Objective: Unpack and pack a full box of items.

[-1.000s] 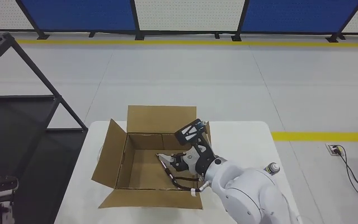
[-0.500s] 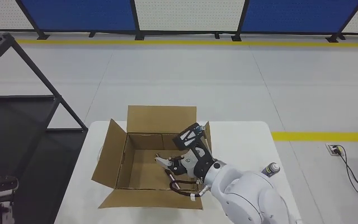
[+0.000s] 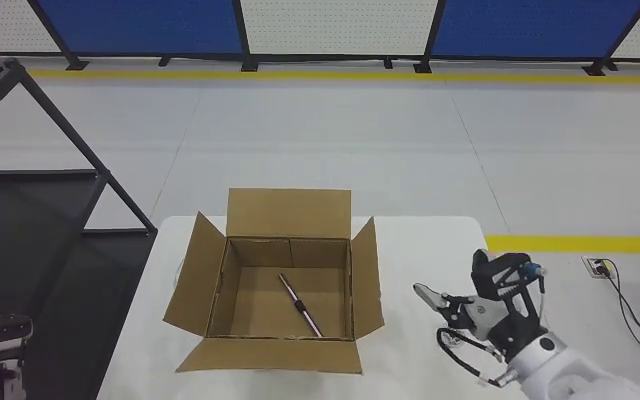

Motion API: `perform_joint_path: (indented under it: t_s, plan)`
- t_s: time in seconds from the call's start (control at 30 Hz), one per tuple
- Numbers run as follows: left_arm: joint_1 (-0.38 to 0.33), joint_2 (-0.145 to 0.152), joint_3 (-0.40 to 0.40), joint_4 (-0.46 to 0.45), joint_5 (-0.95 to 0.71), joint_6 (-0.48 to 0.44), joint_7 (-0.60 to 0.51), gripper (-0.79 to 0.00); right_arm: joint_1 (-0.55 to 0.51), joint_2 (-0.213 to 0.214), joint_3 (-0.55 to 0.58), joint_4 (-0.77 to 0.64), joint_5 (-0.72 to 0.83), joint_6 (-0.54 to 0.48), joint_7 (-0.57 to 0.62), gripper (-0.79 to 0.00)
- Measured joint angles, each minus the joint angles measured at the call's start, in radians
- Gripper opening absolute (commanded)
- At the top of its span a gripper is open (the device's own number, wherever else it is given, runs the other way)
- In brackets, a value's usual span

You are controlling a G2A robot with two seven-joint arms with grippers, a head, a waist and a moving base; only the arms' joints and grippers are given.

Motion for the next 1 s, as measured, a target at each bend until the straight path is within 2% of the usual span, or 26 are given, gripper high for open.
perform_joint_path:
  t_s: [0.17,0.37,0.53,0.77,1.0]
  plan:
    - [0.0,0.0,0.0,0.0,0.0,0.0,0.0,0.0,-0.197,0.004,0.07,0.013,0.0,-0.004,-0.027,0.0]
    - [0.0,0.0,0.0,0.0,0.0,0.0,0.0,0.0,-0.322,0.008,0.08,0.1,-0.054,0.0,-0.096,0.0]
    - [0.0,0.0,0.0,0.0,0.0,0.0,0.0,0.0,-0.301,0.008,0.022,0.193,-0.096,0.068,-0.102,0.0]
    - [0.0,0.0,0.0,0.0,0.0,0.0,0.0,0.0,-0.18,0.004,-0.077,0.352,-0.115,0.184,-0.093,0.0]
    - [0.0,0.0,0.0,0.0,0.0,0.0,0.0,0.0,-0.128,0.004,-0.095,0.426,-0.115,0.248,-0.1,0.0]
